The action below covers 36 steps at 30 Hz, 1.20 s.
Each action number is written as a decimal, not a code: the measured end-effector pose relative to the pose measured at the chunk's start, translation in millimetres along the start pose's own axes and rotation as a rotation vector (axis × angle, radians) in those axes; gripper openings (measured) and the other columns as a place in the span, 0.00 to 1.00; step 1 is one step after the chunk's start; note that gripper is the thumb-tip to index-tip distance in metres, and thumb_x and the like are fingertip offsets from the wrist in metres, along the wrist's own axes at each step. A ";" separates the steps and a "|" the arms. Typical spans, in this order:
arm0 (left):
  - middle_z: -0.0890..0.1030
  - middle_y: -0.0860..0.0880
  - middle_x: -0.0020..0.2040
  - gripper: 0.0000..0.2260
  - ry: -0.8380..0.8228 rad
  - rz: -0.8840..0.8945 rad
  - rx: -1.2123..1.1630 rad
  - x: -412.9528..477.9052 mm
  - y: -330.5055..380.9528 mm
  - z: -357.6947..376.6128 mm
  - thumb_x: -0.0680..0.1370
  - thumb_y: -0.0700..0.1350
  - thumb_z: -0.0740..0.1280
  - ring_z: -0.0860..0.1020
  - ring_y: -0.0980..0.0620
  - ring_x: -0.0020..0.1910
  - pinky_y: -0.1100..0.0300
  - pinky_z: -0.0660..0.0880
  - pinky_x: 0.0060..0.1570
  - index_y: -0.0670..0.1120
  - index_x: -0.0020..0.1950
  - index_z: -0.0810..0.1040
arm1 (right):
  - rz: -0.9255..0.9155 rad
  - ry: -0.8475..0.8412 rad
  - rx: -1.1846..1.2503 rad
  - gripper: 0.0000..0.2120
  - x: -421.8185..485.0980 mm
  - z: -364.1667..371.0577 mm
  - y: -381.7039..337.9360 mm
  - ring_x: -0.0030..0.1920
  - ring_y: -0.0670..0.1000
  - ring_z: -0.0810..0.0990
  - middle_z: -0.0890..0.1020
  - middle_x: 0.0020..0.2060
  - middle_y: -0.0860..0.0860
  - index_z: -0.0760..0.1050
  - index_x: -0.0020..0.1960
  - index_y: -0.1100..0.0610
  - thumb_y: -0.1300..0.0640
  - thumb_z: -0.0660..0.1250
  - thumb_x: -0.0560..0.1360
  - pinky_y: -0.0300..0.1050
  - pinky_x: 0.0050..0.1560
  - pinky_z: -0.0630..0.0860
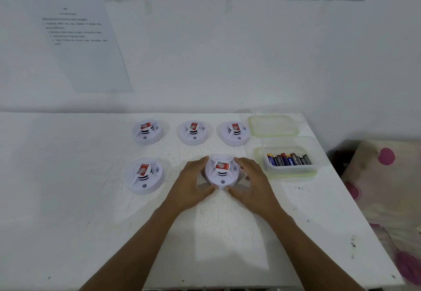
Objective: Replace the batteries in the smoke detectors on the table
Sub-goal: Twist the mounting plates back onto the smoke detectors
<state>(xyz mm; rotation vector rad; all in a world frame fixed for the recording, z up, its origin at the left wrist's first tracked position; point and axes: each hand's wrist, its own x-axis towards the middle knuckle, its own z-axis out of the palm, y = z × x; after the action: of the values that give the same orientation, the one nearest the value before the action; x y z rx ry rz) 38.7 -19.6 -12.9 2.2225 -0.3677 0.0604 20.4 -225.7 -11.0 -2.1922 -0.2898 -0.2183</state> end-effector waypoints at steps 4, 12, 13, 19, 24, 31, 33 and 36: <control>0.65 0.58 0.67 0.35 0.004 0.021 0.072 -0.4 2.0 -23.4 0.73 0.55 0.74 0.62 0.60 0.69 0.62 0.59 0.69 0.47 0.76 0.64 | -0.077 0.037 -0.090 0.33 -2.1 0.8 -14.3 0.68 0.42 0.64 0.69 0.67 0.44 0.69 0.69 0.53 0.47 0.75 0.68 0.30 0.66 0.62; 0.75 0.49 0.67 0.35 0.070 0.194 0.378 -24.4 -47.9 -105.7 0.69 0.62 0.70 0.69 0.50 0.68 0.51 0.64 0.69 0.47 0.71 0.72 | -0.200 -0.020 -0.087 0.17 8.1 38.1 -65.0 0.63 0.43 0.72 0.75 0.60 0.43 0.77 0.62 0.50 0.50 0.69 0.74 0.34 0.62 0.69; 0.75 0.50 0.68 0.36 0.071 0.177 0.383 -29.6 -56.9 -115.4 0.68 0.64 0.69 0.69 0.50 0.69 0.51 0.62 0.70 0.47 0.71 0.72 | -0.205 -0.028 -0.090 0.16 9.3 46.6 -70.8 0.62 0.43 0.73 0.76 0.59 0.43 0.77 0.61 0.50 0.50 0.68 0.74 0.36 0.62 0.69; 0.64 0.48 0.76 0.51 -0.088 -0.017 0.275 -45.6 -92.1 -150.6 0.61 0.71 0.66 0.61 0.48 0.76 0.58 0.53 0.73 0.47 0.77 0.59 | -0.076 -0.083 -0.079 0.16 17.7 105.2 -99.5 0.52 0.40 0.74 0.78 0.54 0.41 0.76 0.63 0.50 0.51 0.69 0.75 0.37 0.54 0.73; 0.66 0.57 0.71 0.50 -0.106 -0.074 0.064 -47.8 -109.7 -147.3 0.61 0.72 0.72 0.65 0.56 0.71 0.66 0.57 0.68 0.52 0.77 0.59 | 0.099 -0.074 -0.121 0.19 18.7 143.7 -118.3 0.52 0.46 0.75 0.80 0.55 0.45 0.75 0.63 0.50 0.45 0.66 0.74 0.41 0.54 0.73; 0.75 0.71 0.60 0.36 0.002 0.041 -0.256 -46.6 -99.6 -159.4 0.65 0.45 0.82 0.74 0.66 0.62 0.72 0.71 0.57 0.60 0.66 0.67 | 0.315 0.011 0.076 0.33 27.2 160.8 -136.2 0.54 0.46 0.79 0.79 0.58 0.45 0.68 0.70 0.48 0.48 0.76 0.68 0.41 0.55 0.75; 0.77 0.68 0.60 0.36 0.002 0.029 -0.335 -44.5 -92.4 -162.6 0.65 0.42 0.82 0.76 0.63 0.61 0.69 0.74 0.56 0.61 0.65 0.69 | 0.370 0.012 0.248 0.34 29.8 156.0 -140.0 0.53 0.46 0.80 0.78 0.59 0.47 0.68 0.70 0.50 0.53 0.78 0.67 0.40 0.53 0.77; 0.77 0.60 0.64 0.36 -0.067 0.006 -0.424 -43.3 -92.0 -163.8 0.67 0.43 0.79 0.76 0.57 0.65 0.59 0.75 0.61 0.55 0.71 0.67 | 0.374 -0.037 0.436 0.29 33.8 150.3 -141.3 0.50 0.49 0.83 0.81 0.57 0.48 0.74 0.64 0.48 0.57 0.79 0.65 0.49 0.55 0.80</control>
<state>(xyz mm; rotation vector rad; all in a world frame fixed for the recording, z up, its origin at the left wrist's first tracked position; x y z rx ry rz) 37.1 171.4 13.2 1.8073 -0.3847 -0.0820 20.3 -18.5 16.9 -1.7765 0.0552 0.0890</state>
